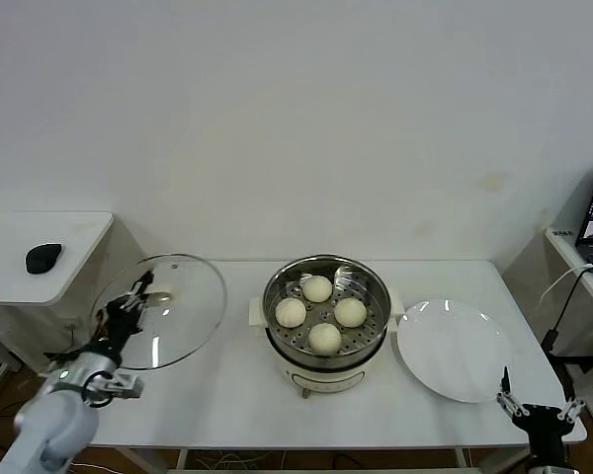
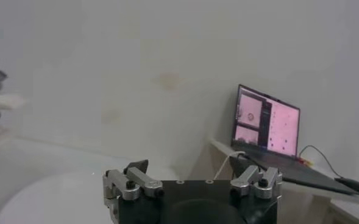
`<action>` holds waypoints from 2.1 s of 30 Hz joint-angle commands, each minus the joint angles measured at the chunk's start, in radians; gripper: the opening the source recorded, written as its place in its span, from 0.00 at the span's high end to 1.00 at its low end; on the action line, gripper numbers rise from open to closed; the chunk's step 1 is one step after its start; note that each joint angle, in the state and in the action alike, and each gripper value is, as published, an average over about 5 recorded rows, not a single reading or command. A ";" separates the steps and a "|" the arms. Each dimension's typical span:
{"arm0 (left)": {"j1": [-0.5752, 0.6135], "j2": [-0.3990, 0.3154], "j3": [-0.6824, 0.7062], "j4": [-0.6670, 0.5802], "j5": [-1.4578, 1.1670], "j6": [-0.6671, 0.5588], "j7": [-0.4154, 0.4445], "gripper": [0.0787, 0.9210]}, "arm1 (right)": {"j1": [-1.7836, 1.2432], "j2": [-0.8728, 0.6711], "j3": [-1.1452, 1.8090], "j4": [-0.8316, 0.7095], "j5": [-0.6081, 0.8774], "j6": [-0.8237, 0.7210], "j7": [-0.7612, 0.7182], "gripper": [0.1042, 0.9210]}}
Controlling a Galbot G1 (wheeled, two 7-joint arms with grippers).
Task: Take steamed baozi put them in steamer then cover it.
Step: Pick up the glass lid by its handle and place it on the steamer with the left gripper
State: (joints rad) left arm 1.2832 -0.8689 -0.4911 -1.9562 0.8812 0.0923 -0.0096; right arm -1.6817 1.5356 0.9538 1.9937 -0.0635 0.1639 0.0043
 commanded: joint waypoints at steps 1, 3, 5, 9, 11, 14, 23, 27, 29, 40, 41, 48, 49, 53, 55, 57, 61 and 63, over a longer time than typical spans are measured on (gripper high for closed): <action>-0.267 -0.023 0.394 -0.167 0.025 0.305 0.156 0.92 | 0.022 0.032 -0.019 -0.033 -0.095 0.034 0.008 0.12; -0.335 -0.060 0.453 -0.142 0.051 0.338 0.185 0.92 | 0.029 0.038 -0.026 -0.045 -0.115 0.041 0.012 0.12; -0.395 -0.104 0.509 -0.113 0.086 0.364 0.217 0.92 | 0.034 0.041 -0.034 -0.059 -0.139 0.052 0.020 0.12; -0.461 -0.200 0.585 -0.066 0.182 0.389 0.274 0.92 | 0.038 0.042 -0.039 -0.083 -0.176 0.069 0.032 0.12; -0.479 -0.242 0.617 -0.047 0.238 0.396 0.300 0.92 | 0.038 0.042 -0.038 -0.087 -0.180 0.071 0.034 0.12; -0.499 -0.305 0.658 -0.017 0.315 0.405 0.333 0.92 | 0.039 0.042 -0.037 -0.089 -0.181 0.072 0.034 0.12; -0.519 -0.468 0.705 0.095 0.418 0.406 0.369 0.92 | 0.044 0.042 -0.039 -0.102 -0.184 0.078 0.034 0.12; -0.516 -0.505 0.710 0.146 0.430 0.398 0.360 0.92 | 0.044 0.042 -0.037 -0.110 -0.181 0.083 0.033 0.12; -0.516 -0.516 0.710 0.166 0.436 0.394 0.356 0.92 | 0.044 0.042 -0.037 -0.113 -0.179 0.084 0.033 0.12; -0.506 -0.528 0.713 0.215 0.449 0.373 0.336 0.92 | 0.050 0.041 -0.037 -0.128 -0.180 0.090 0.033 0.12; -0.505 -0.528 0.713 0.218 0.450 0.372 0.334 0.92 | 0.050 0.041 -0.037 -0.128 -0.180 0.090 0.033 0.12; -0.502 -0.525 0.698 0.230 0.457 0.362 0.323 0.92 | 0.047 0.041 -0.037 -0.129 -0.179 0.093 0.033 0.12; -0.502 -0.523 0.695 0.231 0.458 0.361 0.322 0.92 | 0.047 0.041 -0.037 -0.129 -0.179 0.093 0.033 0.12; -0.496 -0.517 0.688 0.234 0.457 0.358 0.318 0.92 | 0.047 0.041 -0.039 -0.131 -0.180 0.093 0.032 0.12; -0.492 -0.517 0.686 0.235 0.458 0.356 0.316 0.92 | 0.048 0.041 -0.040 -0.131 -0.180 0.093 0.032 0.12; -0.489 -0.517 0.684 0.236 0.459 0.355 0.314 0.92 | 0.048 0.041 -0.041 -0.132 -0.180 0.093 0.032 0.12; -0.485 -0.518 0.679 0.239 0.459 0.352 0.307 0.92 | 0.049 0.041 -0.043 -0.135 -0.181 0.095 0.031 0.12; -0.484 -0.519 0.677 0.241 0.459 0.350 0.302 0.92 | 0.049 0.041 -0.043 -0.137 -0.181 0.096 0.031 0.12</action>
State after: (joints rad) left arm 0.7990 -1.3791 0.1866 -1.7262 1.3352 0.4432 0.2990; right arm -1.6334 1.5766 0.9115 1.8599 -0.2429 0.2577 0.0354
